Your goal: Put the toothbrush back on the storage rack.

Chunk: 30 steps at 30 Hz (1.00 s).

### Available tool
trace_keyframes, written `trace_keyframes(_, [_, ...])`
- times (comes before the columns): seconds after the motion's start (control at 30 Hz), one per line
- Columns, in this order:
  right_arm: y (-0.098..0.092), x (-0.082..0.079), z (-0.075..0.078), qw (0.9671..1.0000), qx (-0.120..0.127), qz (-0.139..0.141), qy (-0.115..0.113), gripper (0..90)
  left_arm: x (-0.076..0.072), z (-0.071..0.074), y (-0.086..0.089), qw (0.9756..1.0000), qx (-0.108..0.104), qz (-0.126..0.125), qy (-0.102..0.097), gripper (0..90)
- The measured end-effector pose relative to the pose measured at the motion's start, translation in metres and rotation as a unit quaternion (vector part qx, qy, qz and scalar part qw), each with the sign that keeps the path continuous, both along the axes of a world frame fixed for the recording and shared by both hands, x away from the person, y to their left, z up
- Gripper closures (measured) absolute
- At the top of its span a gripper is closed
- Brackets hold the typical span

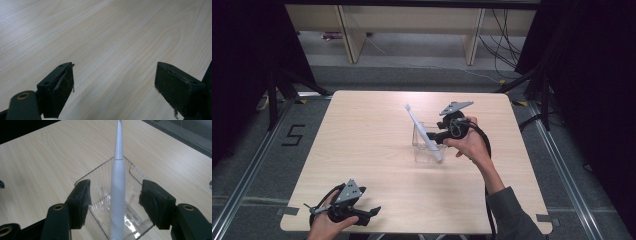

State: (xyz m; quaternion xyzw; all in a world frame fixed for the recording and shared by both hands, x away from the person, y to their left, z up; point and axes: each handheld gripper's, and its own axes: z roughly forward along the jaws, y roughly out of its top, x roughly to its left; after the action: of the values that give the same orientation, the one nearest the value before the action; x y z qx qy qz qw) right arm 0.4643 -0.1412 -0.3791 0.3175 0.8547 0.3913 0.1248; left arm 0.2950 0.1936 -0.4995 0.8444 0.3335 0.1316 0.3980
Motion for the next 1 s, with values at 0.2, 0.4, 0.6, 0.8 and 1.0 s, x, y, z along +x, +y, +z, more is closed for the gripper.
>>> trace_keyframes(0.2, [-0.007,-0.006,0.002,1.0,0.007,-0.002,-0.006,40.1,0.0,0.0,0.0,1.0,-0.001,0.001,0.001,15.2])
trace_keyframes(0.4, [-0.015,-0.011,0.002,0.9997,0.018,-0.009,-0.013,36.1,0.001,-0.001,0.0,1.0,-0.003,0.0,0.001,15.1])
trace_keyframes(0.6, [-0.024,-0.015,0.002,0.9993,0.029,-0.015,-0.018,30.4,-0.001,0.0,-0.001,1.0,-0.009,0.001,0.001,15.1])
trace_keyframes(0.8, [-0.032,-0.019,0.003,0.9986,0.028,-0.033,-0.031,26.3,-0.001,0.0,-0.001,0.9999,-0.011,0.001,0.0,15.1])
trace_keyframes(1.0, [-0.042,-0.023,0.001,0.9982,0.026,-0.043,-0.032,26.0,-0.001,0.0,0.0,1.0,-0.006,-0.001,-0.001,14.9])
